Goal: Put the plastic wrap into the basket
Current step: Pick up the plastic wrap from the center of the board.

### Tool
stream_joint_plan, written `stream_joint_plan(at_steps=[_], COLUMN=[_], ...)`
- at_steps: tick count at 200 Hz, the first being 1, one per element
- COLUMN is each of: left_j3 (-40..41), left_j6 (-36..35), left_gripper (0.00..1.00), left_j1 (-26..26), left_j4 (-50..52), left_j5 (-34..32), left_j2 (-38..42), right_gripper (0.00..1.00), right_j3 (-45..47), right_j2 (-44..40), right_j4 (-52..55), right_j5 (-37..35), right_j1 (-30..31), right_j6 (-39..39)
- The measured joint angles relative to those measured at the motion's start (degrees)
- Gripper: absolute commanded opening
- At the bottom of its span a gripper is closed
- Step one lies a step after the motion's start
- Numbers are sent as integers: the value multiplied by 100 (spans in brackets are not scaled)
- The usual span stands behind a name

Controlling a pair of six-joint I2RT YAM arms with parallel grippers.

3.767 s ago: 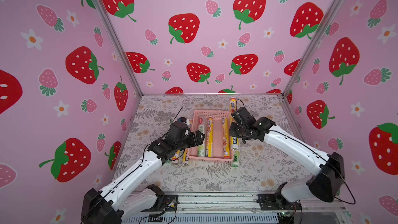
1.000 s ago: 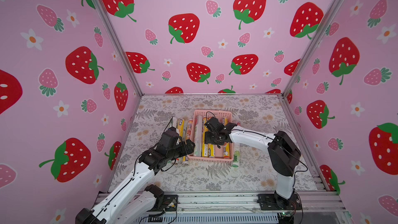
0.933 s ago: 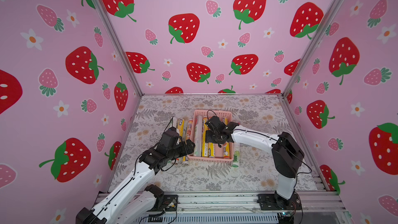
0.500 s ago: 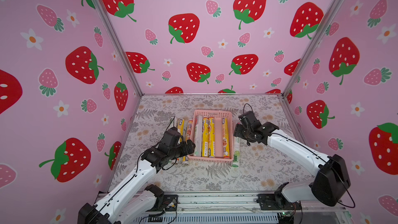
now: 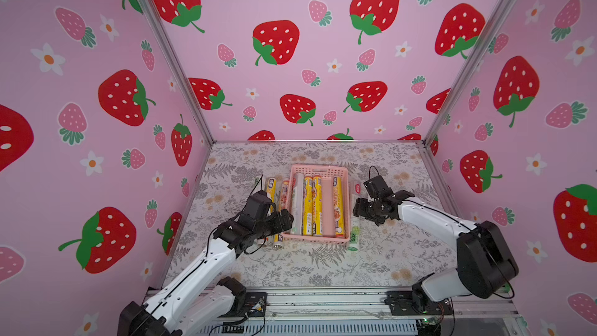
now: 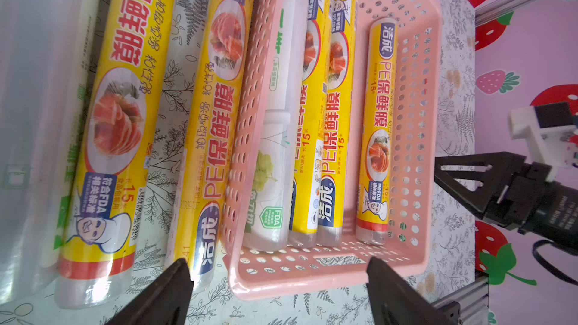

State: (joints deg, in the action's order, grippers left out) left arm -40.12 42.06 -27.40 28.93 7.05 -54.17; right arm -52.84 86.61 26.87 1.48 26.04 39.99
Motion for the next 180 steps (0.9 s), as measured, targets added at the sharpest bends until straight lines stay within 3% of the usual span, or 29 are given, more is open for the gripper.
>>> stream_joint_plan(at_steps=[61,120,180], left_j3=[-35,-46,-46], left_j6=[26,28,44], left_gripper=[92,92,92], left_j1=[-79,-136,-151], left_j4=[-4,-42,-50], left_j5=[-7,-20,-28], left_j2=[-136,-227,-225], right_gripper=[73,72,73], right_j3=[-4,9,37], right_j2=[372,254,348], right_j4=[-251,107,232], right_j5=[39,-848,-879], right_j1=[2,-103,-129], right_j6=[-42,116,131])
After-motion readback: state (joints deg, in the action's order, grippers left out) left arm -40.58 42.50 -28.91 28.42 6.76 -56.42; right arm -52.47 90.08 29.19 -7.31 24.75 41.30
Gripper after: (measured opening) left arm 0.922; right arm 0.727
